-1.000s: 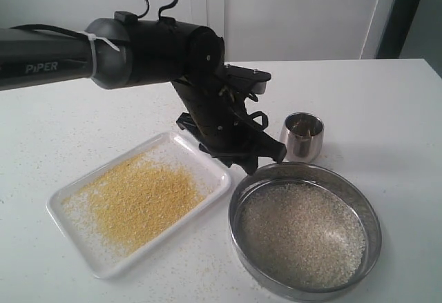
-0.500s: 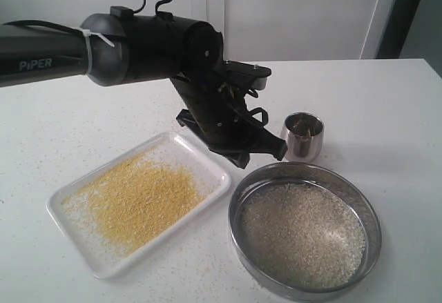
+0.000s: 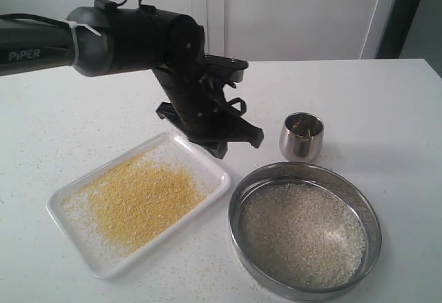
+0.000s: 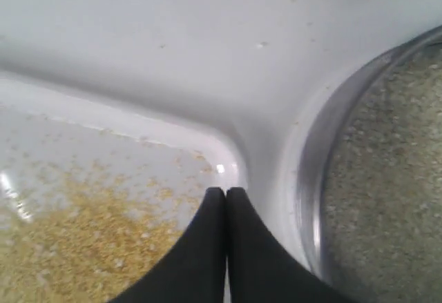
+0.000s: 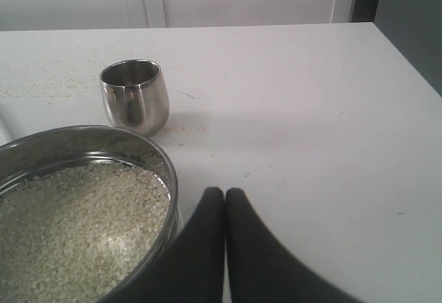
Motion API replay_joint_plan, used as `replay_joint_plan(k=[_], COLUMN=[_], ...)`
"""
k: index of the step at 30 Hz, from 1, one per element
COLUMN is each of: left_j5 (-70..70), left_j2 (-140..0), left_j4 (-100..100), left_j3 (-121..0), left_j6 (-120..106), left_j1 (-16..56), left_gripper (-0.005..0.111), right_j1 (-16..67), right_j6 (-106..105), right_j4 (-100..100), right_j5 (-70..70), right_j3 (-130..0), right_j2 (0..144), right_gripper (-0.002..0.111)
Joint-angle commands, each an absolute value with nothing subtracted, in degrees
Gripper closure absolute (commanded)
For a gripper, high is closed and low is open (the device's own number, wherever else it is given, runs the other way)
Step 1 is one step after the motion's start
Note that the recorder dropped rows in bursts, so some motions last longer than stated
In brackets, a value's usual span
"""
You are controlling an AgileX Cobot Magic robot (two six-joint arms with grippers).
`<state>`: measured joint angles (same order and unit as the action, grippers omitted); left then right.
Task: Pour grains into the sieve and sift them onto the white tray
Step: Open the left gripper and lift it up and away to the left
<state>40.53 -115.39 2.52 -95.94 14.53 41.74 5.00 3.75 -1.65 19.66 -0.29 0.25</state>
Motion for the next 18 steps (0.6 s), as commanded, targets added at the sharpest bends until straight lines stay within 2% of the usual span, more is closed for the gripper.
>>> replay_joint_plan(k=[1, 18], left_j5=[46.68, 59.75], left_j2=[-114.67, -114.67], left_j4=[2.50, 2.50], left_j3=[-96.07, -96.07], left_j6=[18.52, 20.22], left_j1=[37.27, 19.42], left_gripper=[0.107, 0.107], right_j1=[4.68, 4.68], right_j6=[3.74, 3.74], right_j4=[-1.77, -1.77], right_j5=[19.22, 19.22], right_j3=[0.00, 0.00], right_j2=[0.00, 0.00], right_gripper=[0.108, 0.108])
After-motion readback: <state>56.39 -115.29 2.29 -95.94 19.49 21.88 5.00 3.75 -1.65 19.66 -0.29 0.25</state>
